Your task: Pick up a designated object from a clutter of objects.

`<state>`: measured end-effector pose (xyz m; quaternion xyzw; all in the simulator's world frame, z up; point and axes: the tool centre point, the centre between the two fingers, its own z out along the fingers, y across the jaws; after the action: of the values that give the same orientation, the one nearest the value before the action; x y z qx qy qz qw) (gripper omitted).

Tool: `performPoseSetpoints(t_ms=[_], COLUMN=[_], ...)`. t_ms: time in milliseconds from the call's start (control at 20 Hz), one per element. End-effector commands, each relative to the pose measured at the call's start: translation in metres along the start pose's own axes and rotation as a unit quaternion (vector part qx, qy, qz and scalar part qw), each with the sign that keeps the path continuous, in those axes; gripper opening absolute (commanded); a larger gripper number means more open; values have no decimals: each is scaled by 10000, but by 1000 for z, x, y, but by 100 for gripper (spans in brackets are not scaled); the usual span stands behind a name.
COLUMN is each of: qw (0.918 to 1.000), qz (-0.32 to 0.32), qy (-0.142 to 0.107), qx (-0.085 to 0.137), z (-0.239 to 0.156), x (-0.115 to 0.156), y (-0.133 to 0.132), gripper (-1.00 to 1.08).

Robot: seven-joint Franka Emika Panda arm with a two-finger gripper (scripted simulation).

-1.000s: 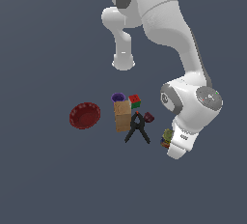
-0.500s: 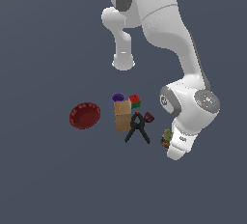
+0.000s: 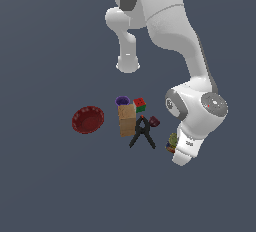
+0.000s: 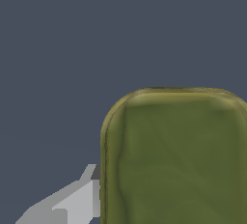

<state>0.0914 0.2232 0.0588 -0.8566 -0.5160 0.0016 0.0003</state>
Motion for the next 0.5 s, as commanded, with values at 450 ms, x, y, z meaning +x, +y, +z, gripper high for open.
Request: performPoseSetpoints(t_ms=[450], qw=[10000], qz=[4], qy=[6], qx=[-12], z=[-39], x=[-31], y=[5], gripper=[-100])
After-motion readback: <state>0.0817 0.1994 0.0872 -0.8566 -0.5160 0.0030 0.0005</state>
